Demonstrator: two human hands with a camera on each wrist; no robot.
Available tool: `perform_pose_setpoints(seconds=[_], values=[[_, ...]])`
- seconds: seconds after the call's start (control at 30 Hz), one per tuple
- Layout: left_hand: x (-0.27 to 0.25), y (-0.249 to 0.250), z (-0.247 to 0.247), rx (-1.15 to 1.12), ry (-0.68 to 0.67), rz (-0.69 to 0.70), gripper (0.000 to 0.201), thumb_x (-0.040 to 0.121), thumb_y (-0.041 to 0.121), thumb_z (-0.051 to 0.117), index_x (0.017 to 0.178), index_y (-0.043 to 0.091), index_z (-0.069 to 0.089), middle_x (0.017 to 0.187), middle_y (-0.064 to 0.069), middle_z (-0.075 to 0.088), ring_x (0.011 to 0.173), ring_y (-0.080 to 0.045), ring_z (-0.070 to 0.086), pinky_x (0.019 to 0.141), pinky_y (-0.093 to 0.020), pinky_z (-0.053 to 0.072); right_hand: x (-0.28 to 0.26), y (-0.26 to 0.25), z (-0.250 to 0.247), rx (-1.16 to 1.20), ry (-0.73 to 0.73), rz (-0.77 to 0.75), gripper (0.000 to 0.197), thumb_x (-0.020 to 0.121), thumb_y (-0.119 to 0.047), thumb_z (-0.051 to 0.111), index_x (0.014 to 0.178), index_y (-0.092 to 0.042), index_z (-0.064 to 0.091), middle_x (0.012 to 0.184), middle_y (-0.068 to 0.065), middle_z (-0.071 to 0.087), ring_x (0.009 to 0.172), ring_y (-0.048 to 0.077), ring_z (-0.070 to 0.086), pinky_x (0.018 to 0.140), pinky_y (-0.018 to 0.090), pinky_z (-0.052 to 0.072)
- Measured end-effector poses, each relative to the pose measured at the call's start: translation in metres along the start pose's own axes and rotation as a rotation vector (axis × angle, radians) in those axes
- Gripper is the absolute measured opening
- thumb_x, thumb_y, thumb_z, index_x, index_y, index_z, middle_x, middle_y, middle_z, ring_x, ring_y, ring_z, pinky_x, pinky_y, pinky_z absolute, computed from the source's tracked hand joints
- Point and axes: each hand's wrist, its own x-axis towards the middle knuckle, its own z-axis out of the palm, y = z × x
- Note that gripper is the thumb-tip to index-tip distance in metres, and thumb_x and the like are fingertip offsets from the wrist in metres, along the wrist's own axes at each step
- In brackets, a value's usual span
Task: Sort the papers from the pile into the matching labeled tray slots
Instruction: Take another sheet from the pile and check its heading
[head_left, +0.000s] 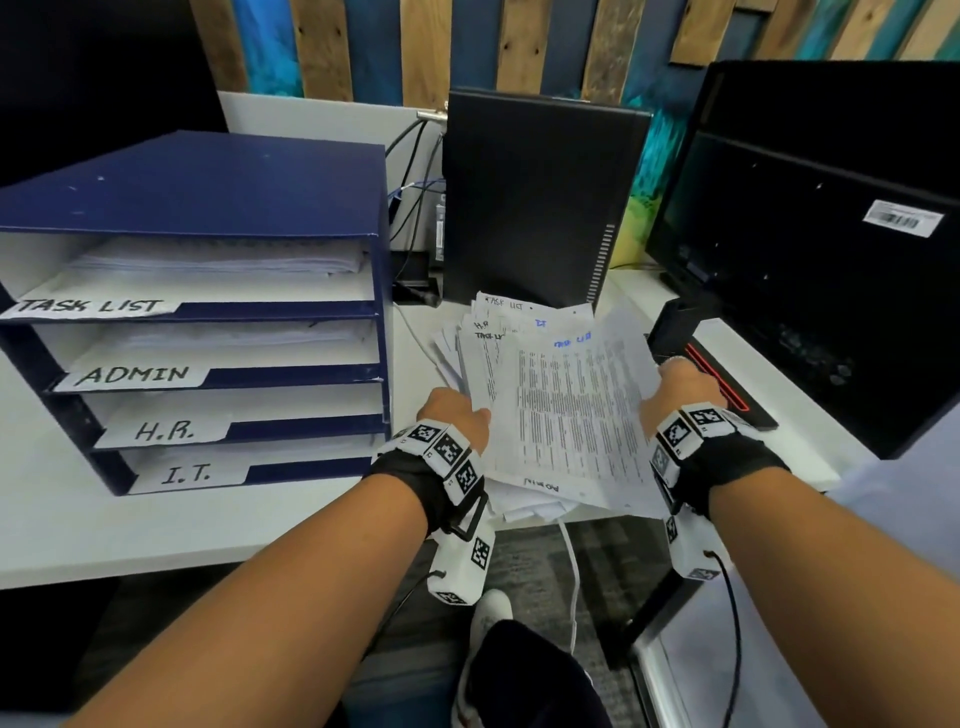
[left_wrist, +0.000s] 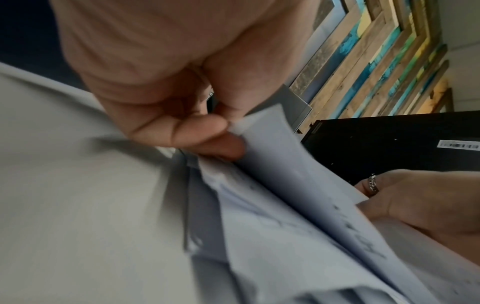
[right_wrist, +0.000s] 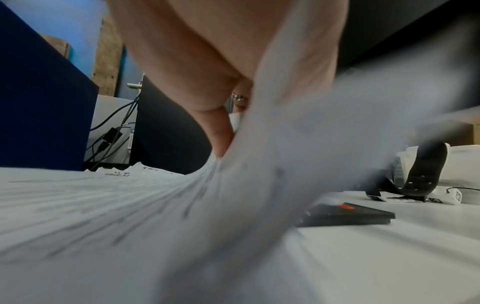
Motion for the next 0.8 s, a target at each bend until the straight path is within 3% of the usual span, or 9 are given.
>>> perform_pose_setpoints(seconds=[0.07, 0.2, 0.27, 0.33, 0.43, 0.5, 0.57, 0.7, 0.8], values=[[-0.001, -0.001, -0.002, 0.040, 0.032, 0.000, 0.024, 0.092, 0.028, 0.063, 0.100, 0.006, 0.065, 0.085, -0.003, 0.063, 0.073, -0.018, 0.059, 0.050, -0.021, 0.039, 0.000, -0.002, -0.006, 0.046, 0.002, -0.002, 0.033, 0.092, -0.002, 0.057, 0.124, -0.011, 0.058, 0.118, 0.018, 0.063, 0.103, 0.038, 0.063, 0.084, 0.042, 0.052], [-0.008, 0.004, -0.006, -0.006, 0.076, 0.083, 0.039, 0.093, 0.028, 0.062, 0.126, 0.007, 0.055, 0.122, -0.009, 0.059, 0.107, -0.025, 0.060, 0.078, -0.025, 0.045, -0.005, -0.002, -0.011, 0.203, 0.012, -0.051, 0.027, 0.092, 0.002, 0.052, 0.109, -0.018, 0.061, 0.108, 0.011, 0.064, 0.080, 0.023, 0.061, 0.059, 0.027, 0.046], [-0.013, 0.010, -0.005, -0.012, 0.037, 0.111, 0.024, 0.098, 0.028, 0.053, 0.098, 0.006, 0.061, 0.102, -0.008, 0.060, 0.088, -0.023, 0.061, 0.070, -0.025, 0.043, -0.010, -0.001, -0.013, 0.283, 0.051, -0.084, 0.029, 0.091, 0.000, 0.054, 0.113, -0.016, 0.063, 0.106, 0.010, 0.067, 0.086, 0.026, 0.065, 0.065, 0.027, 0.046], [-0.017, 0.012, -0.004, -0.025, 0.006, 0.114, 0.036, 0.101, 0.029, 0.045, 0.071, 0.009, 0.049, 0.076, -0.006, 0.052, 0.064, -0.017, 0.050, 0.055, -0.025, 0.038, -0.017, -0.001, -0.018, 0.342, 0.058, -0.096, 0.030, 0.090, -0.002, 0.062, 0.118, -0.011, 0.063, 0.109, 0.009, 0.068, 0.100, 0.030, 0.066, 0.074, 0.030, 0.046], [-0.021, 0.013, -0.005, -0.150, -0.042, 0.151, 0.035, 0.100, 0.037, 0.043, 0.104, 0.006, 0.061, 0.094, -0.007, 0.064, 0.084, -0.023, 0.063, 0.076, -0.032, 0.052, -0.025, 0.008, -0.028, 0.405, 0.063, -0.110, 0.036, 0.087, -0.006, 0.070, 0.123, -0.008, 0.064, 0.116, 0.010, 0.069, 0.102, 0.030, 0.066, 0.080, 0.033, 0.050], [-0.026, 0.012, -0.007, -0.218, -0.058, 0.196, 0.040, 0.098, 0.043, 0.045, 0.119, 0.012, 0.059, 0.107, -0.004, 0.067, 0.096, -0.023, 0.065, 0.089, -0.039, 0.053, -0.033, 0.016, -0.034, 0.456, 0.054, -0.119, 0.037, 0.087, -0.005, 0.071, 0.123, -0.009, 0.065, 0.115, 0.008, 0.070, 0.095, 0.025, 0.065, 0.078, 0.030, 0.049], [-0.032, 0.014, -0.008, -0.319, -0.078, 0.239, 0.039, 0.094, 0.043, 0.054, 0.123, 0.017, 0.060, 0.113, 0.002, 0.069, 0.098, -0.017, 0.066, 0.092, -0.039, 0.054, -0.039, 0.026, -0.037, 0.555, -0.023, -0.116, 0.035, 0.085, -0.002, 0.073, 0.119, -0.011, 0.066, 0.110, 0.004, 0.072, 0.091, 0.020, 0.067, 0.075, 0.028, 0.051], [-0.054, 0.019, -0.021, -0.452, -0.008, 0.259, 0.025, 0.094, 0.022, 0.064, 0.116, 0.011, 0.064, 0.108, 0.003, 0.069, 0.095, -0.016, 0.066, 0.084, -0.030, 0.054, -0.053, 0.036, -0.040, 0.734, -0.195, -0.090, 0.034, 0.080, 0.000, 0.079, 0.110, -0.012, 0.069, 0.098, 0.005, 0.077, 0.089, 0.025, 0.075, 0.086, 0.049, 0.059], [-0.077, 0.014, -0.031, -0.487, 0.046, 0.312, 0.021, 0.096, 0.017, 0.060, 0.116, 0.013, 0.065, 0.111, 0.001, 0.069, 0.098, -0.017, 0.067, 0.086, -0.031, 0.055, -0.071, 0.033, -0.046, 0.879, -0.225, -0.117, 0.023, 0.084, -0.009, 0.077, 0.107, -0.011, 0.073, 0.100, 0.006, 0.078, 0.085, 0.023, 0.076, 0.081, 0.044, 0.060]])
